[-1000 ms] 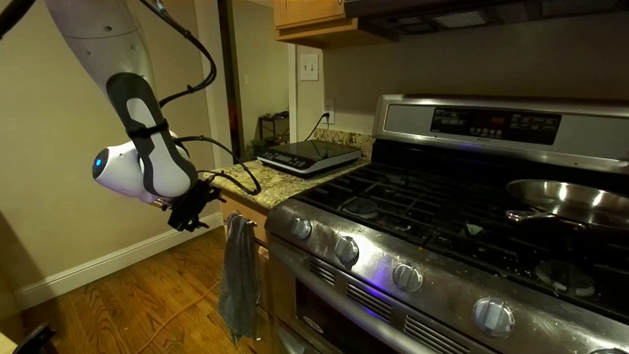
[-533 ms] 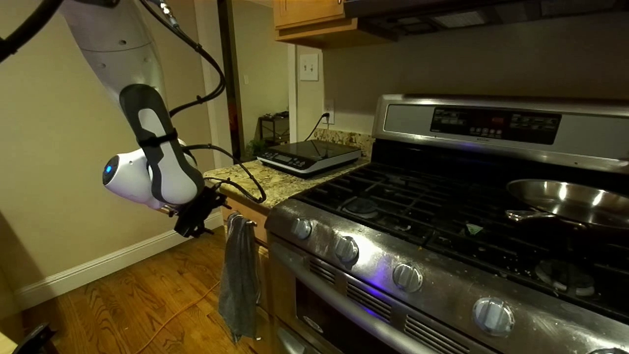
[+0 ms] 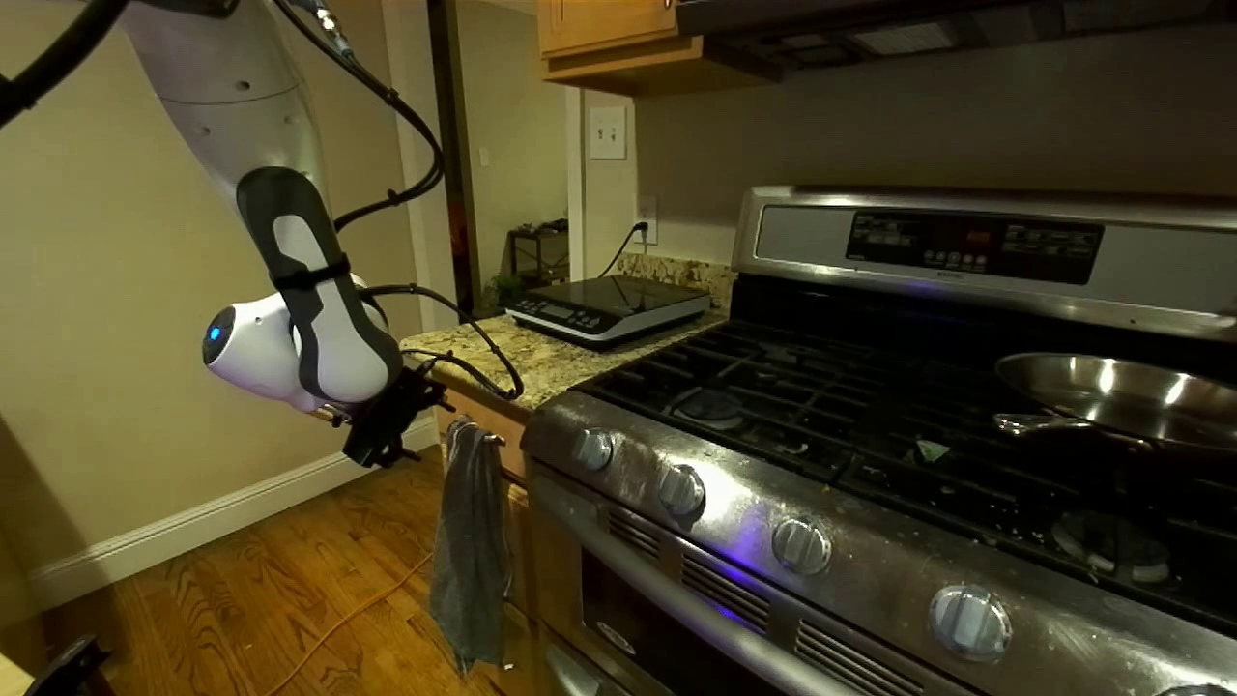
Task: Open the left first top drawer
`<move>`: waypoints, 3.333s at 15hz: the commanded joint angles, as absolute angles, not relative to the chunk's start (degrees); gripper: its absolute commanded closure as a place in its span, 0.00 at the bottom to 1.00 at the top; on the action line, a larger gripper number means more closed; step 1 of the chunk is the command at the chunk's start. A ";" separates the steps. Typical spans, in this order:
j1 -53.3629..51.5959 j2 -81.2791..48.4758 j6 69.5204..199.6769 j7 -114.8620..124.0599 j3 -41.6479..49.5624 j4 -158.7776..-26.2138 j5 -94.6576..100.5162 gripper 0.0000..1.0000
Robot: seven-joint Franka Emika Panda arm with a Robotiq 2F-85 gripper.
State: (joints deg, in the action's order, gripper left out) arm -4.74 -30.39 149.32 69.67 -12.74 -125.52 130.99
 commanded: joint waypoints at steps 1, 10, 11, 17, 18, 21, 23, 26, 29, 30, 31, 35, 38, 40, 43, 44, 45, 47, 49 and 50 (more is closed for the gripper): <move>-3.04 -30.54 148.76 68.71 -14.46 -125.61 130.70 0.00; -2.75 -31.28 148.57 68.91 -14.61 -124.78 131.26 0.00; -2.58 -31.66 148.66 69.12 -14.60 -124.43 131.52 0.00; -1.31 -34.45 148.88 68.52 -14.05 -121.87 131.97 0.00; -1.02 -35.10 148.80 68.47 -13.97 -121.18 132.30 0.00; -0.12 -36.45 148.85 67.90 -13.83 -119.47 132.83 0.02; 0.26 -36.92 148.92 67.05 -13.81 -118.37 133.42 0.27; 0.75 -37.39 149.02 66.27 -13.85 -117.20 134.29 0.45; 0.96 -37.40 148.86 66.65 -13.97 -117.37 134.97 0.64; 1.04 -37.48 148.92 66.74 -14.00 -117.45 135.09 0.72; 1.05 -37.48 148.87 66.71 -13.98 -117.57 135.12 0.77; 0.98 -36.97 148.40 67.29 -14.22 -118.24 135.47 0.90; 0.62 -35.91 147.73 68.45 -14.91 -120.42 136.16 0.88; 0.41 -35.19 147.09 69.43 -15.46 -122.36 136.69 0.88; -0.34 -34.23 144.62 70.80 -16.53 -125.54 138.12 0.88; -0.57 -33.89 143.71 71.17 -16.87 -126.53 138.78 0.88; -0.73 -33.61 142.85 71.61 -17.25 -127.45 139.51 0.88; -1.03 -32.91 141.55 72.29 -18.01 -129.59 140.79 0.88; -1.09 -32.15 140.74 73.03 -18.71 -131.50 141.57 0.88; -1.14 -31.80 140.44 73.42 -18.99 -132.31 141.92 0.88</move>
State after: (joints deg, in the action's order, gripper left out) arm -0.63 -35.59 139.92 69.96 -16.06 -123.72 139.36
